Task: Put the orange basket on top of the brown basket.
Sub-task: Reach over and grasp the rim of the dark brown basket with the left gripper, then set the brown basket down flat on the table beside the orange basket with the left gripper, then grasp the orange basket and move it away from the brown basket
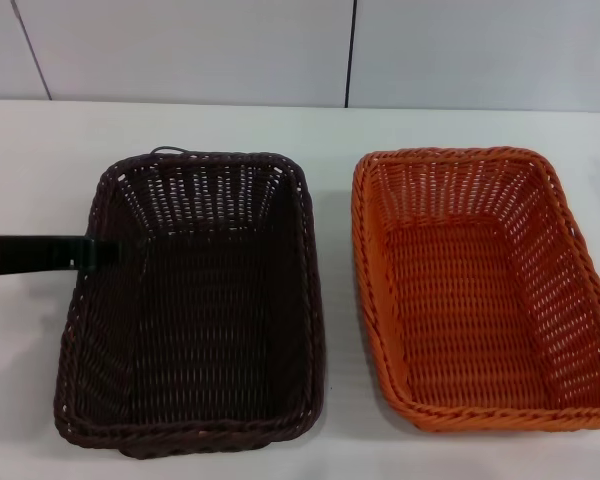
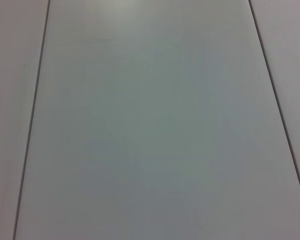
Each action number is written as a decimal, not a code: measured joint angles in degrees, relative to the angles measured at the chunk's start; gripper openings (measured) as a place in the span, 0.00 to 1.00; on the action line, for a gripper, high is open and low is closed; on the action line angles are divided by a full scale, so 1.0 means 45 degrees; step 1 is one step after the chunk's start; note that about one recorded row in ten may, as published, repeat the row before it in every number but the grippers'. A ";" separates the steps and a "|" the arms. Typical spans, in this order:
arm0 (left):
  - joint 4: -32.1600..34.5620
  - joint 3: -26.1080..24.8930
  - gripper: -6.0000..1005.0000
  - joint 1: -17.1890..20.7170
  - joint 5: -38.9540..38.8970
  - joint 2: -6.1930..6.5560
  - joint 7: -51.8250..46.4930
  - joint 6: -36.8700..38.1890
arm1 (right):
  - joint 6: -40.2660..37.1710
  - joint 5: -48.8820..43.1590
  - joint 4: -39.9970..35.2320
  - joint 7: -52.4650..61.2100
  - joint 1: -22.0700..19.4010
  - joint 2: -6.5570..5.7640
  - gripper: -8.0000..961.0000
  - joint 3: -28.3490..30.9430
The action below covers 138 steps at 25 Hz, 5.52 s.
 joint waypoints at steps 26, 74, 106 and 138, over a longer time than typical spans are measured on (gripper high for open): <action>0.1889 0.0587 0.51 -0.0400 0.0717 0.0014 -0.0513 0.0748 | 0.0082 0.0000 0.0073 -0.0012 0.0021 -0.0019 0.76 0.0019; 0.7989 -0.8312 0.21 -0.6397 -0.6137 0.3556 1.5813 -0.8418 | 0.1584 0.1110 0.0041 0.0006 -0.1706 0.0139 0.76 0.0054; 1.0531 -0.6430 0.20 -0.9921 -0.2178 0.1134 1.9687 -0.7244 | 0.3634 0.3147 -0.0214 -0.0032 -0.4140 0.0137 0.76 -0.1532; 1.1057 -1.4983 0.75 -0.4180 -1.9615 0.0016 2.2775 0.1569 | 0.2393 0.2142 -0.0407 -0.0032 -0.2468 -0.0085 0.76 -0.1483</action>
